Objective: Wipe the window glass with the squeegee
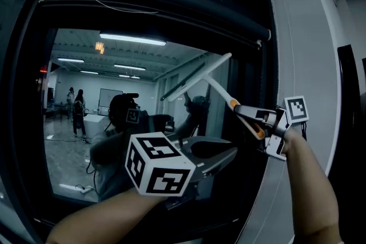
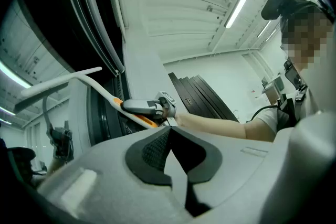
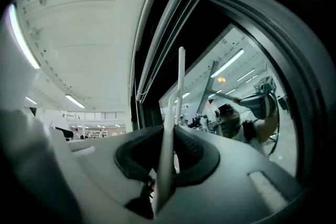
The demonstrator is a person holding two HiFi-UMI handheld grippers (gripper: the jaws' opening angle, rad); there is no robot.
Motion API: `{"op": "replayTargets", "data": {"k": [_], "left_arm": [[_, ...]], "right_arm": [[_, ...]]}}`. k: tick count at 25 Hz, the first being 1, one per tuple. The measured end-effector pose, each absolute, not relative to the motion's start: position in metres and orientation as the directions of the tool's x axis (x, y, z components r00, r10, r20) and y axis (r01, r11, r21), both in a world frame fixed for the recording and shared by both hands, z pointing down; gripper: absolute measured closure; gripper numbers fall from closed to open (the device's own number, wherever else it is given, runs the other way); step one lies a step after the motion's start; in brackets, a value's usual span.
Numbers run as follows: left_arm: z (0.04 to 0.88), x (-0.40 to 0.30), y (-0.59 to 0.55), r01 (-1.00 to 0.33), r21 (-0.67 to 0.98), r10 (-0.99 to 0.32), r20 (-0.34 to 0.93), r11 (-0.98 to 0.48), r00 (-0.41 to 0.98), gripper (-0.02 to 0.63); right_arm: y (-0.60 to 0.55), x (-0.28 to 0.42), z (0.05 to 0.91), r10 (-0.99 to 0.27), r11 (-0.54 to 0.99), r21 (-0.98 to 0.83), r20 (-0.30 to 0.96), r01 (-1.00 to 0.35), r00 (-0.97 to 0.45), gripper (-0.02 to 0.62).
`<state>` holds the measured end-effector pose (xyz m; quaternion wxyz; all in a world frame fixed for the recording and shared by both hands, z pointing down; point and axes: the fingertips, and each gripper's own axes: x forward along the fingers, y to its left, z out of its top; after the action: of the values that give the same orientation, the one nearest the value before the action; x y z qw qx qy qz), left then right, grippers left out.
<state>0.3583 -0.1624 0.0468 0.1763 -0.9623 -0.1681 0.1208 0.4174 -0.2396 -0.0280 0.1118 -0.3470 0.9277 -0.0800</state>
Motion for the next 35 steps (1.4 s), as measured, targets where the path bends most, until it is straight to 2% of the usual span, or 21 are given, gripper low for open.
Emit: {"op": "replayTargets", "data": {"k": [5,12,19,35], "left_arm": [[0.056,0.352,-0.168,0.245,-0.392,0.327,-0.156,-0.887,0.932,0.606],[0.042,0.34,-0.184,0.178,-0.394,0.264,-0.175,-0.902,0.948,0.606],[0.023,0.337,-0.2,0.125,-0.416,0.218,-0.185,-0.901,0.958,0.606],[0.013,0.342,-0.221,0.099,-0.441,0.192,-0.172,-0.892,0.966,0.606]], "right_arm": [[-0.247,0.409,-0.026,-0.558,0.829,-0.238,-0.392,-0.506,-0.731,0.531],[-0.268,0.421,-0.068,-0.455,0.886,-0.257,-0.643,-0.386,-0.616,0.531],[-0.294,0.444,-0.107,-0.424,0.901,-0.274,-0.725,-0.338,-0.543,0.531],[-0.308,0.454,-0.146,-0.351,0.932,-0.236,-0.771,-0.274,-0.531,0.531]]}}
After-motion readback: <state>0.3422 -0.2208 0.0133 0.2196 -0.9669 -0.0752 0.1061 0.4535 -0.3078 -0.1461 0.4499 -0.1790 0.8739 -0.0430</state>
